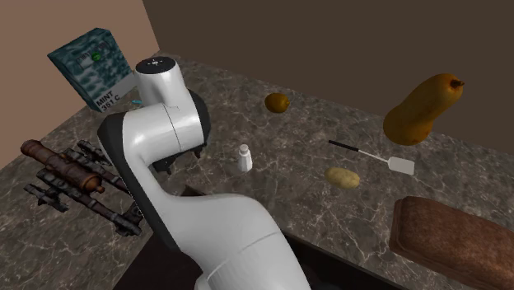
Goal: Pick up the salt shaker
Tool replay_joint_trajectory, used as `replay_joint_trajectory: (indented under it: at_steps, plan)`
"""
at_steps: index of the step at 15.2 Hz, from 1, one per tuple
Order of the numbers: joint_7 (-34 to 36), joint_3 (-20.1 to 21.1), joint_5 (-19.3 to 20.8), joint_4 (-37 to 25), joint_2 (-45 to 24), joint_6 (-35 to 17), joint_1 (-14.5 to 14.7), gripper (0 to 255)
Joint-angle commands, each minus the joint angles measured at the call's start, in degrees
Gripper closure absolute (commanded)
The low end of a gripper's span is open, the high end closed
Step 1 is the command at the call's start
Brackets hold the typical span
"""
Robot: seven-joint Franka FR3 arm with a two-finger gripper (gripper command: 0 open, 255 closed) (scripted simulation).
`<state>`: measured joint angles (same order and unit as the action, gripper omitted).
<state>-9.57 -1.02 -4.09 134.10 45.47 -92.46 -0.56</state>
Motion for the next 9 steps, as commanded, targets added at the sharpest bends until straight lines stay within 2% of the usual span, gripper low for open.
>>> replay_joint_trajectory:
  at_steps: [1, 9]
  plan:
    - [0.0, 0.0, 0.0, 0.0, 0.0, 0.0, 0.0, 0]
    - [-9.1, -9.6, 6.6, -3.8, -1.4, 4.9, -3.9, 0]
